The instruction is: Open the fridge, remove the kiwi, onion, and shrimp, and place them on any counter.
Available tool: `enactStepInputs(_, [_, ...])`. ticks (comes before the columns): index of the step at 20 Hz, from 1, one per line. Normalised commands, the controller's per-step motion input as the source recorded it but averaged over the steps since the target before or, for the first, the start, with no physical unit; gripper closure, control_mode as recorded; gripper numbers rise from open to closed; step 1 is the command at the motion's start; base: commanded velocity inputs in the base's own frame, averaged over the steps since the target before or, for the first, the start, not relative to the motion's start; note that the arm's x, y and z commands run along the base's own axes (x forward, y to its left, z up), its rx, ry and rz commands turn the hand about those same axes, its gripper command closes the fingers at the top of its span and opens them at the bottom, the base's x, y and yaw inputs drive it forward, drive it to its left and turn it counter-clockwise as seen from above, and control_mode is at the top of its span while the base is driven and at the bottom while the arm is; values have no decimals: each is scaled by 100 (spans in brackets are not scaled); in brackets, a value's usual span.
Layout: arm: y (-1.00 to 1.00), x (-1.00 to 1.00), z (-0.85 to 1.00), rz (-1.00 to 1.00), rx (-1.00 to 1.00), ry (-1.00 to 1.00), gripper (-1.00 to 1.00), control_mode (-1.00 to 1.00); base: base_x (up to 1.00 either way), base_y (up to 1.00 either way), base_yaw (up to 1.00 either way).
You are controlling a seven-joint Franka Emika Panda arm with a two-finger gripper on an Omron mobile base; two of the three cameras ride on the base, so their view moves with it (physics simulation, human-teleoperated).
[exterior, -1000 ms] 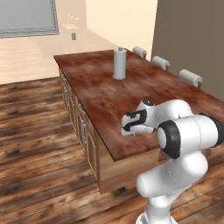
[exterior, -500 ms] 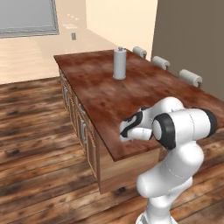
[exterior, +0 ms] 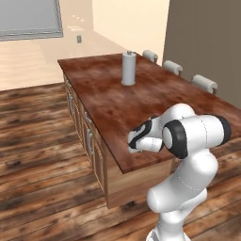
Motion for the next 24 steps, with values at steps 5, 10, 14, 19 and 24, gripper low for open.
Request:
enactStepInputs(5, [4,0,-15,0,0,0,-100,-100,0,0,0])
enactStepInputs(10, [1,0,1,0,0,0,-100,-100,0,0,0])
enactStepInputs(14, [0,-3,23,-4,0,0,-100,-100,0,0,0])
enactStepInputs(19, [0,-14,53,-5,0,0,-100,-100,0,0,0])
enactStepInputs(24, [0,-15,75,-6,0,0,-100,-100,0,0,0])
